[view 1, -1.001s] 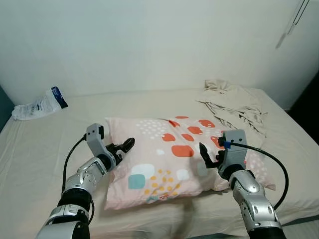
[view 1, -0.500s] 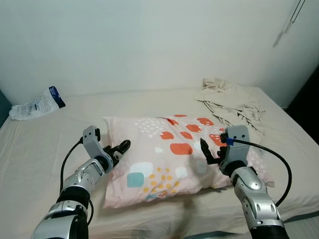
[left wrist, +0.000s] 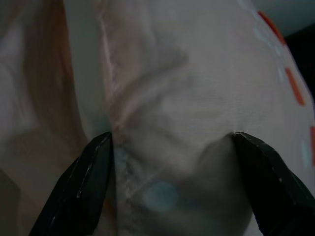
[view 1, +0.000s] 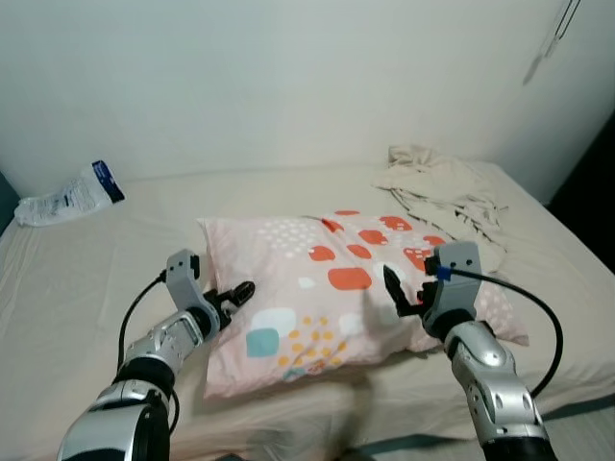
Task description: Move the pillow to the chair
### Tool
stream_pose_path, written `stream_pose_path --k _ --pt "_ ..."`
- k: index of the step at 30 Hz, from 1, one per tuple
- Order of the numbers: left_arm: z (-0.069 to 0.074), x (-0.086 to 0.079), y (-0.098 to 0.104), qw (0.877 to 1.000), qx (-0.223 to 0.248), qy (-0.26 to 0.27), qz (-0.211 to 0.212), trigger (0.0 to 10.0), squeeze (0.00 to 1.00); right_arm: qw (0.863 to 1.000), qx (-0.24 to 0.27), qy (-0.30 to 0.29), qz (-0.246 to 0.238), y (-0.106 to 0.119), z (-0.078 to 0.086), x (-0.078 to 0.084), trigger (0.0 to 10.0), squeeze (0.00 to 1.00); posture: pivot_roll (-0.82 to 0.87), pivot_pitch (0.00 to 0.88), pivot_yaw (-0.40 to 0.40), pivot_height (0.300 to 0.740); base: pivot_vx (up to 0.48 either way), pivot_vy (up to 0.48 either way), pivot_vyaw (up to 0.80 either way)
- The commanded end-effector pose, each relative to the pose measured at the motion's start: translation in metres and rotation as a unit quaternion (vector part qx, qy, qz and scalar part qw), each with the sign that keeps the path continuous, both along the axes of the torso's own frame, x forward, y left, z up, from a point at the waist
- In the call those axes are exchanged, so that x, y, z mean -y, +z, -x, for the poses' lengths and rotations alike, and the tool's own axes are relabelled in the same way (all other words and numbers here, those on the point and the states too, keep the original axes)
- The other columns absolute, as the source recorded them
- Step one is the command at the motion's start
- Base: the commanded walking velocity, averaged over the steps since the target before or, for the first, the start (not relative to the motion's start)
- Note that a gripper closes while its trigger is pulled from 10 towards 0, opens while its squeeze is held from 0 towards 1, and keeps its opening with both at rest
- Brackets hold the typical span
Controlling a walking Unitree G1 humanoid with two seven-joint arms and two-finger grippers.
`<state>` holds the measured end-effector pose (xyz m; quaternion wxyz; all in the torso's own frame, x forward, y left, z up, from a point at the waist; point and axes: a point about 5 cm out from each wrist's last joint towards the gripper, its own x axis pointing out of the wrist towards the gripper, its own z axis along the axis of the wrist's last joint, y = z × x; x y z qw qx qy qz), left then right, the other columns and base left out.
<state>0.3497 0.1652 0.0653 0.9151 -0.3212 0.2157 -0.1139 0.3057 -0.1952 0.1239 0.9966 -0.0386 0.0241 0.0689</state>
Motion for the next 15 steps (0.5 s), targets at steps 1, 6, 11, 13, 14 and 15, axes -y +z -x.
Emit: stream_pose_path --k 1,6,11,13,14,15 --pt "0.003 0.000 -0.005 1.000 -0.019 -0.001 0.015 10.0 0.00 1.000 -0.009 0.003 -0.008 -0.003 0.003 -0.002 10.0 0.00 -0.13 0.124 0.012 0.656 0.000 0.000 0.00" --pt "0.008 0.012 -0.009 0.996 -0.027 -0.037 0.070 10.0 0.00 1.000 -0.010 0.006 -0.009 -0.004 0.004 -0.003 10.0 0.00 -0.13 0.126 0.013 0.656 0.000 0.000 0.00" --pt "0.015 0.038 -0.016 0.991 -0.042 -0.091 0.093 10.0 0.00 1.000 -0.015 0.000 -0.012 -0.006 0.004 0.000 10.0 0.00 -0.13 0.124 0.010 0.651 0.000 0.000 0.00" --pt "0.018 0.044 -0.018 0.990 -0.045 -0.100 0.091 10.0 0.00 1.000 -0.013 0.002 -0.016 -0.006 0.004 0.000 10.0 0.00 -0.13 0.122 0.011 0.641 0.000 0.000 0.00" --pt "0.019 0.046 -0.019 0.990 -0.045 -0.103 0.088 10.0 0.00 1.000 -0.013 0.001 -0.013 -0.005 0.003 -0.001 10.0 0.00 -0.13 0.119 0.012 0.636 0.000 0.000 0.00" --pt "0.019 0.048 -0.020 0.990 -0.044 -0.104 0.086 10.0 0.00 1.000 -0.014 0.000 -0.010 -0.005 0.003 -0.001 10.0 0.00 -0.13 0.119 0.012 0.631 0.000 0.000 0.00"
